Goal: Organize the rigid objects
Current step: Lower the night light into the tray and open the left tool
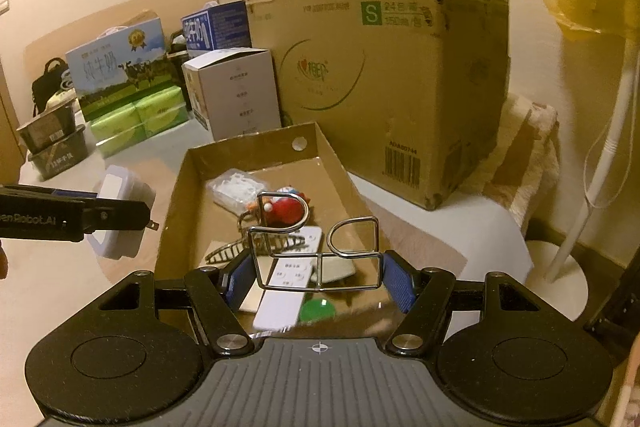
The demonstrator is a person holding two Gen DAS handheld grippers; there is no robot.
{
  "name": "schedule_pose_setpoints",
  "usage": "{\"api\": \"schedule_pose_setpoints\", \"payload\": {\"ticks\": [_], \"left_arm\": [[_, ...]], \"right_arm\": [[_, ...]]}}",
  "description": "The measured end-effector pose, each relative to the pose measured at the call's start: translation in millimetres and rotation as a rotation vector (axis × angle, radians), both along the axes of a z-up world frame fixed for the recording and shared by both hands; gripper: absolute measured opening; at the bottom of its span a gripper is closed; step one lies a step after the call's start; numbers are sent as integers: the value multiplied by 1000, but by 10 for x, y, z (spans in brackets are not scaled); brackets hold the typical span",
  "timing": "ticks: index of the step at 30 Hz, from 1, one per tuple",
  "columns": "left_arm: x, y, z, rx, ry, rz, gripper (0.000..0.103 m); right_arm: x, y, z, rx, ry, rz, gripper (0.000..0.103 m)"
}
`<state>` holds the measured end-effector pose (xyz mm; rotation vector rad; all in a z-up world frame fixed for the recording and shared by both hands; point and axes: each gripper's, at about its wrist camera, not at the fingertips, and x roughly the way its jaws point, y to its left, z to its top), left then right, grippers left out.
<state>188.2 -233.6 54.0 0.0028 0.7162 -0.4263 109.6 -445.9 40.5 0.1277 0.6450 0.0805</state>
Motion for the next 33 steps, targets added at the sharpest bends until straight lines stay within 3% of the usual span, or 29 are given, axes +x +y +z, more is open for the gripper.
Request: {"api": "schedule_pose_setpoints", "payload": {"ticks": [17,25,28,33], "left_arm": [[853,-129,-298,33,3,55,64],[1023,-161,-425,51,5,59,64],[1026,-125,-416,46,-11,78,74],[996,17,-346,33,-28,109,74]], "right_arm": [[1015,-44,-166,-25,1,80,68],[1242,-64,-257,-18,10,79,68],[1266,-62,-271,-16,14,76,68],[1281,-50,-279,-12,21,78,68]]}}
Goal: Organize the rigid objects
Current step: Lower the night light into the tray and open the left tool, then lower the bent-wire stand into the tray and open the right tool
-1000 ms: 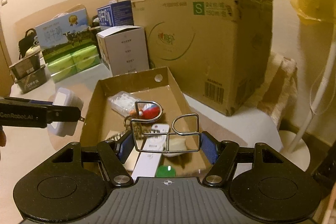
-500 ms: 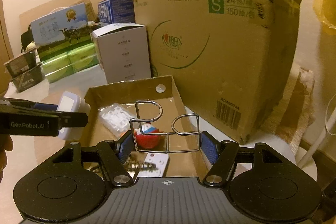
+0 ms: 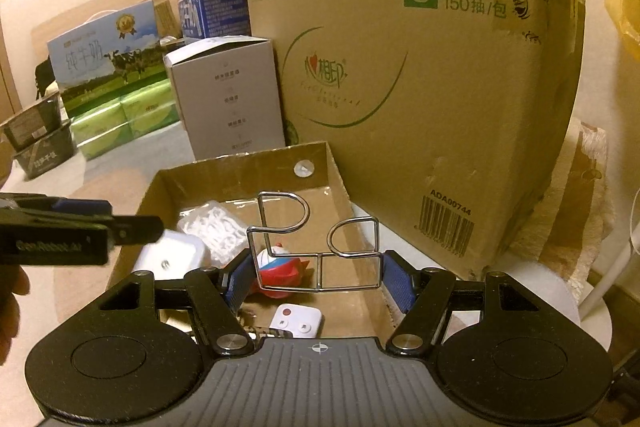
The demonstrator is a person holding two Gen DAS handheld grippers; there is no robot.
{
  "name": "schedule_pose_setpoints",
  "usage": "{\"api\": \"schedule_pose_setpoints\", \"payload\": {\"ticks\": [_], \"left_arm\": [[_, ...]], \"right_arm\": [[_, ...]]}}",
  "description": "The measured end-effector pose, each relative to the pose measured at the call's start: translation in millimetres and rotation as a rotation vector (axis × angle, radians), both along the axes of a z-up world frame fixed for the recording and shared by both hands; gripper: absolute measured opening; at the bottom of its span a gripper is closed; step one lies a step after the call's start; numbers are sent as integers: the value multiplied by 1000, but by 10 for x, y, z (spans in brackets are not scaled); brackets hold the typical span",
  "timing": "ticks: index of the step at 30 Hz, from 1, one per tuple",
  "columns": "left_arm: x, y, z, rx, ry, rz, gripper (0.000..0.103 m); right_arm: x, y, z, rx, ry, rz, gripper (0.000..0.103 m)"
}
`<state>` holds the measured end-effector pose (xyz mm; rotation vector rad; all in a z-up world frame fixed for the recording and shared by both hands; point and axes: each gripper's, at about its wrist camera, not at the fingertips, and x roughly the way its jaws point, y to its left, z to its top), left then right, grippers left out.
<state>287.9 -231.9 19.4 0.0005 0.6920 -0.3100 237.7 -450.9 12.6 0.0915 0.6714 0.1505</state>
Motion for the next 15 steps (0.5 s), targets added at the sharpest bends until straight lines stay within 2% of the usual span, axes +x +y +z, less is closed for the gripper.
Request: {"api": "schedule_pose_setpoints", "payload": {"ticks": [5,15], "left_arm": [[-49,121,54,-18,-2,23,74],[-136,161,75,-27,1,8,74]], "right_arm": [[26,22,23,3,0,5,68],[30,127,-25,-6,17,25,68]]}}
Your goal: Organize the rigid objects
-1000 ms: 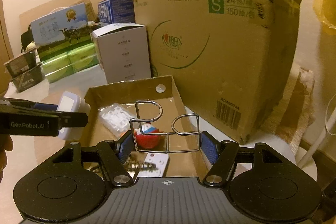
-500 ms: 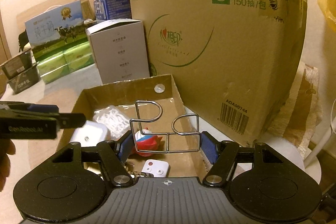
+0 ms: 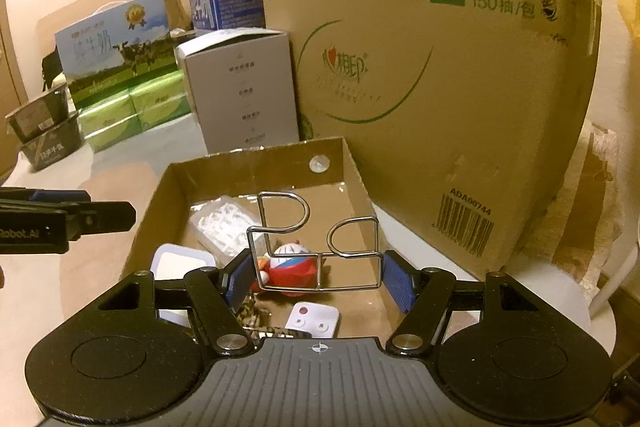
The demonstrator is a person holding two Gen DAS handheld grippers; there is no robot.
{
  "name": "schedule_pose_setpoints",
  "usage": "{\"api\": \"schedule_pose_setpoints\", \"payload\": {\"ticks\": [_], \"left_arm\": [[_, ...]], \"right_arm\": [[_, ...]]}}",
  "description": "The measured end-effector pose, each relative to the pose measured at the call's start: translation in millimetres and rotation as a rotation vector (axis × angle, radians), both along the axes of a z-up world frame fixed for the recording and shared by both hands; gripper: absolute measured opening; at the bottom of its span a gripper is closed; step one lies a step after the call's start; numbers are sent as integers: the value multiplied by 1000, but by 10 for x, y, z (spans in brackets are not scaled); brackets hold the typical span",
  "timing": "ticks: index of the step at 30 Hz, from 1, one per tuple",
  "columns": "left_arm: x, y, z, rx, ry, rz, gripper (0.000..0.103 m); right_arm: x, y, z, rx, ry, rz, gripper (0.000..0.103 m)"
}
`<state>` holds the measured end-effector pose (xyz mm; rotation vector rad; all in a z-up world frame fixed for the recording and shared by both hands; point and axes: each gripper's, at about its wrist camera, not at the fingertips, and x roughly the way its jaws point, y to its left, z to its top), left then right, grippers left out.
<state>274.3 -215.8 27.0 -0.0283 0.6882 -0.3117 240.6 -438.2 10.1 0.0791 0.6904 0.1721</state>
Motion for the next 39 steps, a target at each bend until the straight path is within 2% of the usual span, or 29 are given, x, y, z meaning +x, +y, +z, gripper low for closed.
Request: {"api": "schedule_pose_setpoints", "payload": {"ticks": [9,11,16,27,34,39], "left_arm": [[-60,66,-58,-11,9,15,74],[-101,94,-52,-15,5,18,74],[-262,177,-12,-27,3,21,76],[-947,262,109,-21,4,14,92],[-1495,358,174,-33,5,8,103],[-1807,464,211,-38,11,24,103]], "right_arm": [[59,7,-73,60,-8,27,68],[49,23,-62,59,-21,28,79],[-80,-3,21,71,-32,-7,81],[-706,19,225,73,-3,-52,83],[-1230,56,374,76,0,-89,89],[-1599,138,476,62,-2,-94,91]]}}
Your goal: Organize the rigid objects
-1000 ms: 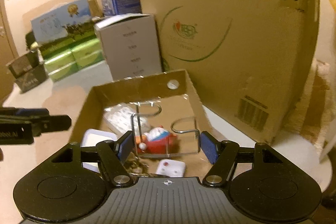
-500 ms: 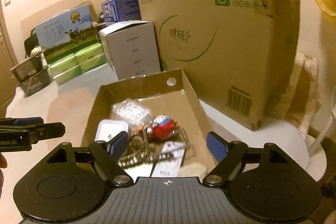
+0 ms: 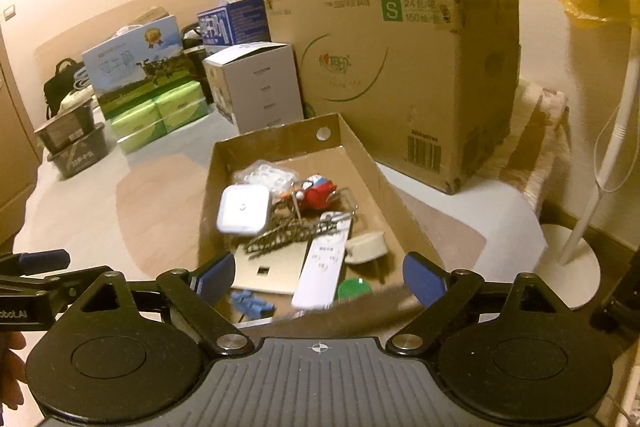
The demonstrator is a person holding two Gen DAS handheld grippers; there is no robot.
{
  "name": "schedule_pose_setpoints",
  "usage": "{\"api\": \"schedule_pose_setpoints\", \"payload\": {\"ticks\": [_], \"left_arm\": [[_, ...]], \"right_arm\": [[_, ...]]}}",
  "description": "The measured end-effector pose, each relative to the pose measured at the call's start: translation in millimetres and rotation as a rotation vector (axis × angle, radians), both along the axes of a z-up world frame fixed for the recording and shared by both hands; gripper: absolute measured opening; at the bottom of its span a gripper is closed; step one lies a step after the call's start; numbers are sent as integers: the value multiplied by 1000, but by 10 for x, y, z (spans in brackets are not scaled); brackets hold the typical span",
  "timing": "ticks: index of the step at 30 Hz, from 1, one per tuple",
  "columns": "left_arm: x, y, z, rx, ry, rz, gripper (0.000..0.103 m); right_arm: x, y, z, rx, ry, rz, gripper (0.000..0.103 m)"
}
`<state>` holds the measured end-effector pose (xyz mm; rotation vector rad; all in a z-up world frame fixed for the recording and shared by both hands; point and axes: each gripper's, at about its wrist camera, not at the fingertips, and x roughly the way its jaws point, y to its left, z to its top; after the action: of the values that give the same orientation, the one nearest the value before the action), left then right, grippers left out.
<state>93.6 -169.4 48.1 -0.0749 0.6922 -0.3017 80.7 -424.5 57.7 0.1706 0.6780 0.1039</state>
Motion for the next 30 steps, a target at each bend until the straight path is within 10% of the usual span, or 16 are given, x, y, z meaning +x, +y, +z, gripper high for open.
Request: {"api": "schedule_pose_setpoints", "payload": {"ticks": [30], "left_arm": [[-956,208,204,42,43,-5,102]], "right_arm": [[-1185,377,197,2,32,-22,92]]}}
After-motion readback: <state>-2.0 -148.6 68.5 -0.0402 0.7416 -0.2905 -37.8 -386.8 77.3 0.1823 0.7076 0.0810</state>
